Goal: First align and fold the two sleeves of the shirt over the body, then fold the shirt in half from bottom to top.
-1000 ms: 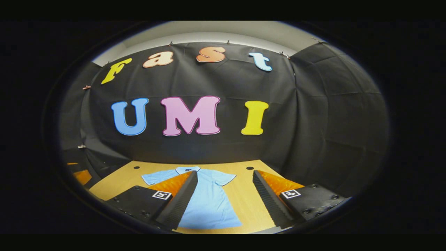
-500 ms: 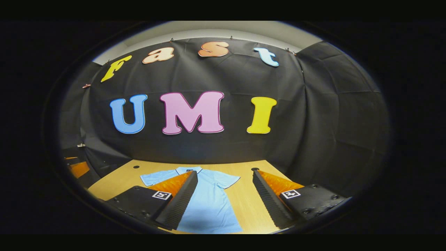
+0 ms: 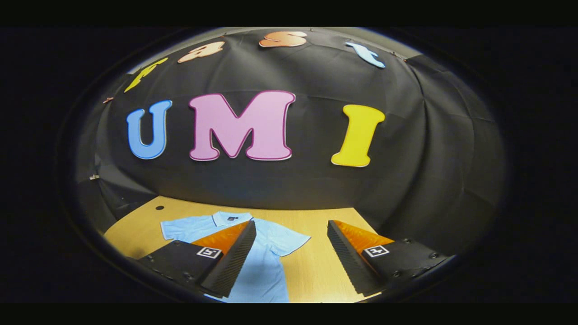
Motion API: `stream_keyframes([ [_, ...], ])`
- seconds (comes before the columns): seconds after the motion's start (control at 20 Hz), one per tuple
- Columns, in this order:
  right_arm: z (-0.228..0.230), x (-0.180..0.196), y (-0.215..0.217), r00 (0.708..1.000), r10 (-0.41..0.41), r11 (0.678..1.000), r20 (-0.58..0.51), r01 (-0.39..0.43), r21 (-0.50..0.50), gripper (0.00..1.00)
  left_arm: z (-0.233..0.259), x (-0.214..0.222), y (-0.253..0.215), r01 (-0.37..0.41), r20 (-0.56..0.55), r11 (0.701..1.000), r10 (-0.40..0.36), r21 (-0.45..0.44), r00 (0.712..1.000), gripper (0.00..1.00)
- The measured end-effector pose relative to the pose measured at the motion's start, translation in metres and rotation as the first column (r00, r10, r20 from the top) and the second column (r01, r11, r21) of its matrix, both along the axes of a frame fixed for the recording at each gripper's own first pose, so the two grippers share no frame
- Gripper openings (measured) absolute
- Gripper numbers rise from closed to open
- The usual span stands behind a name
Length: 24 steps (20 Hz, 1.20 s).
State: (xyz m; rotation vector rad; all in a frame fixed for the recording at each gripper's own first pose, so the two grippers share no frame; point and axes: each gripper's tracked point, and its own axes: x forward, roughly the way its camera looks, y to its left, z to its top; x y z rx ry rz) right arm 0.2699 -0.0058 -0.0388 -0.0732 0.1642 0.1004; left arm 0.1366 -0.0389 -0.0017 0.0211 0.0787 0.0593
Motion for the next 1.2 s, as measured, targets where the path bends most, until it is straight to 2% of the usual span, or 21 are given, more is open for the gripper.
stream_keyframes([
  [0.25, -0.062, 0.074, -0.008, 0.991, -0.006, 1.000, -0.134, 0.003, -0.023, 0.98, 0.001, 0.036, -0.003, -0.062, -0.032, 0.998, 0.062, -0.013, 0.998, 0.99],
  [0.4, -0.119, 0.120, -0.013, 0.964, -0.011, 1.000, -0.264, 0.008, -0.013, 0.97, 0.003, 0.057, -0.005, -0.106, -0.038, 0.994, 0.105, -0.025, 0.994, 0.99],
  [0.55, -0.165, 0.158, -0.025, 0.941, -0.048, 0.999, -0.334, 0.042, -0.025, 0.97, 0.001, 0.077, 0.007, -0.163, -0.051, 0.986, 0.165, 0.040, 0.985, 0.99],
  [0.75, -0.216, 0.203, -0.035, 0.912, -0.072, 0.997, -0.403, 0.061, -0.042, 0.93, -0.016, 0.099, 0.012, -0.155, -0.099, 0.987, 0.158, 0.039, 0.982, 1.00],
  [0.8, -0.226, 0.211, -0.035, 0.907, -0.072, 0.997, -0.415, 0.053, -0.056, 0.97, -0.019, 0.103, 0.015, -0.161, -0.106, 0.986, 0.164, 0.039, 0.981, 1.00],
  [0.85, -0.236, 0.221, -0.037, 0.908, -0.074, 0.996, -0.413, 0.042, -0.085, 0.93, -0.021, 0.106, 0.015, -0.164, -0.114, 0.986, 0.167, 0.029, 0.979, 1.00],
  [0.9, -0.247, 0.229, -0.040, 0.905, -0.085, 0.992, -0.417, 0.040, -0.117, 0.97, -0.027, 0.108, 0.014, -0.167, -0.125, 0.986, 0.167, 0.009, 0.978, 1.00],
  [0.95, -0.256, 0.234, -0.042, 0.900, -0.092, 0.991, -0.427, 0.038, -0.132, 0.96, -0.030, 0.110, 0.013, -0.169, -0.135, 0.986, 0.167, -0.006, 0.977, 1.00],
  [1.1, -0.277, 0.232, -0.042, 0.870, -0.096, 0.995, -0.484, 0.063, -0.083, 0.96, -0.035, 0.121, 0.007, -0.164, -0.148, 0.986, 0.161, -0.007, 0.976, 1.00],
  [1.2, -0.275, 0.234, -0.042, 0.870, -0.094, 0.996, -0.484, 0.088, -0.036, 0.93, -0.035, 0.127, 0.003, -0.152, -0.148, 0.988, 0.149, -0.006, 0.978, 1.00],
])
